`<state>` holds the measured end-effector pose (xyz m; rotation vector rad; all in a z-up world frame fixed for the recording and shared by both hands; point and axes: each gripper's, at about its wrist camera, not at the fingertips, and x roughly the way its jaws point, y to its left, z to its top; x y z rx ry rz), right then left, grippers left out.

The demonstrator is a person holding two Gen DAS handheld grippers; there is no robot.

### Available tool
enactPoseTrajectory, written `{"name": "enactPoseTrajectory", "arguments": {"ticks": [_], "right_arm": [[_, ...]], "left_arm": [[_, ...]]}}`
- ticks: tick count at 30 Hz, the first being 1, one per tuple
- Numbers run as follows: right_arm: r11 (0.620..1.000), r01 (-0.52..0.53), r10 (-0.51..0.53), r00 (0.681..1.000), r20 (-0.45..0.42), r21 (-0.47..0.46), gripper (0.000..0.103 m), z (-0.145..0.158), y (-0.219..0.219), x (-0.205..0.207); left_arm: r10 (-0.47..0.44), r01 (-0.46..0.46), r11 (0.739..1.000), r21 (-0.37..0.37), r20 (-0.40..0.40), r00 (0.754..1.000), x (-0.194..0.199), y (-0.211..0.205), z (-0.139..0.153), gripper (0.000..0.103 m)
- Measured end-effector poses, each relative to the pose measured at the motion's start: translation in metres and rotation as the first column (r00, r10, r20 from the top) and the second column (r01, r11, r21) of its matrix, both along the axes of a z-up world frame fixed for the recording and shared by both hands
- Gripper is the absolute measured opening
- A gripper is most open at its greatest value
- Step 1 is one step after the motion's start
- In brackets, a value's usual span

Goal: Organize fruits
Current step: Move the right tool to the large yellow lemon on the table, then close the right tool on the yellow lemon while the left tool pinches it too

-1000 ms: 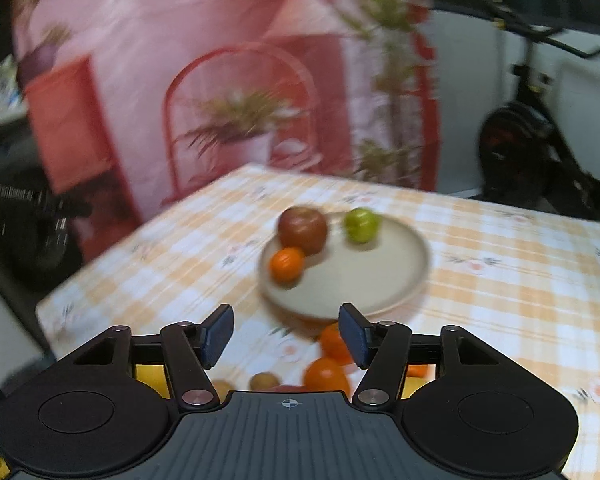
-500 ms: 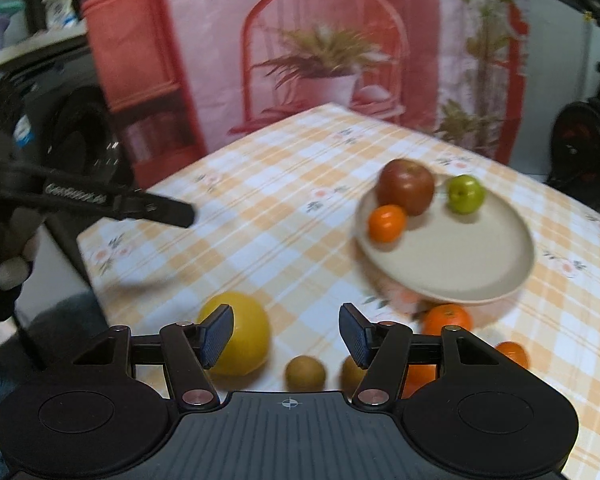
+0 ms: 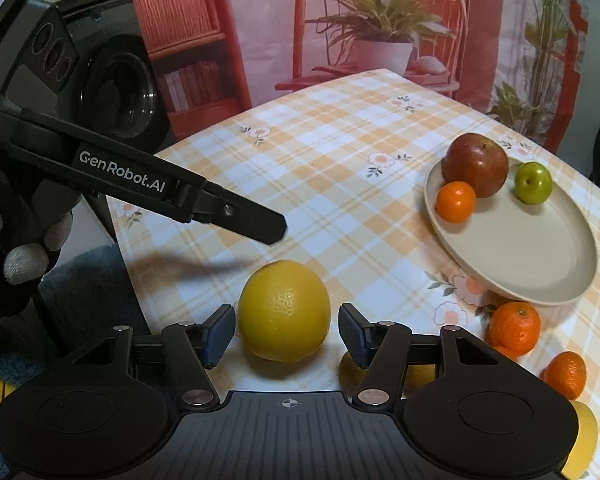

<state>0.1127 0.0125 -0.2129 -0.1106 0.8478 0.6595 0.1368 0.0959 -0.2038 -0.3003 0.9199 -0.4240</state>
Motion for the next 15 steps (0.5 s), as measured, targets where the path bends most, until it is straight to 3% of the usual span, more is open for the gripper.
{"name": "enactPoseTrajectory", "arguments": {"ticks": [15], "right_arm": [[1.0, 0.006, -0.005, 0.999, -0.048, 0.022, 0.051, -0.017, -0.001, 0.006]], "left_arm": [[-0.044, 0.043, 0.999, -0.026, -0.035, 0.998, 0.001, -0.014, -0.012, 0.044]]}}
